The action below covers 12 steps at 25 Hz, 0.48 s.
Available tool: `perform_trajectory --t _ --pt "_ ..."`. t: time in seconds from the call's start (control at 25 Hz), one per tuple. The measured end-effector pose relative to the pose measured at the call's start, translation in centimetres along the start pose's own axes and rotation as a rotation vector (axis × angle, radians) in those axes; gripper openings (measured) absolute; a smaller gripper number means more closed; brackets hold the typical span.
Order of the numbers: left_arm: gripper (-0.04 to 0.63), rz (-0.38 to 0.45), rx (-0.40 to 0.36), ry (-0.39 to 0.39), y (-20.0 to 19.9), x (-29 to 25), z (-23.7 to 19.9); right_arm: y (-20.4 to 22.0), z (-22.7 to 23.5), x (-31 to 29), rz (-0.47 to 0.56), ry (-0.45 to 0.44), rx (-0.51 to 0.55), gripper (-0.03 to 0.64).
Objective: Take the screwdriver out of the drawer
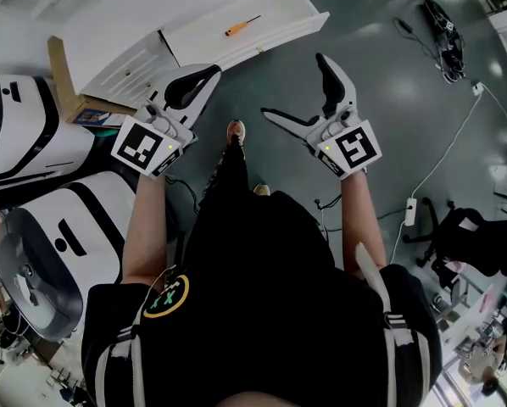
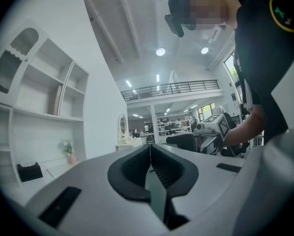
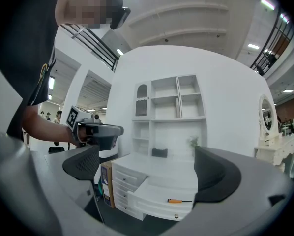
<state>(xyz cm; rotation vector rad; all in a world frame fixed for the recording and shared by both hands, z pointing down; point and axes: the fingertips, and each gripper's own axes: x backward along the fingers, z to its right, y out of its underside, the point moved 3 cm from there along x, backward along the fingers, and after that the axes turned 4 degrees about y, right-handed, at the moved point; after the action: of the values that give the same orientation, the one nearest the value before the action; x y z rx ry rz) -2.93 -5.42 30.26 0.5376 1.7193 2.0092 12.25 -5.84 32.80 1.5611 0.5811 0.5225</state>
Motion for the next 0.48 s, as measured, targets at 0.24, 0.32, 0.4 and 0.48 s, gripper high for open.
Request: perform_trajectory --t 0.24,0.32,0.4,0.48 --pt "0.021 -0.008 0.020 -0.001 1.6 -1.1 -3.8 1.0 2.2 -3.4 -0.023 0.001 0.001 0.592" --pt "0.021 -0.007 0.024 -0.001 2.0 -1.4 -4.9 1.3 3.0 -4.4 -0.031 0.003 0.004 0.592" --pt "0.021 -0.007 0.027 0.000 2.4 -1.8 -6.0 1.6 3.8 -5.5 -0.040 0.006 0.006 0.592" --pt "0.021 -0.007 0.031 0.000 2.9 -2.1 -7.2 1.8 4.5 -6.5 -0.048 0.006 0.009 0.592"
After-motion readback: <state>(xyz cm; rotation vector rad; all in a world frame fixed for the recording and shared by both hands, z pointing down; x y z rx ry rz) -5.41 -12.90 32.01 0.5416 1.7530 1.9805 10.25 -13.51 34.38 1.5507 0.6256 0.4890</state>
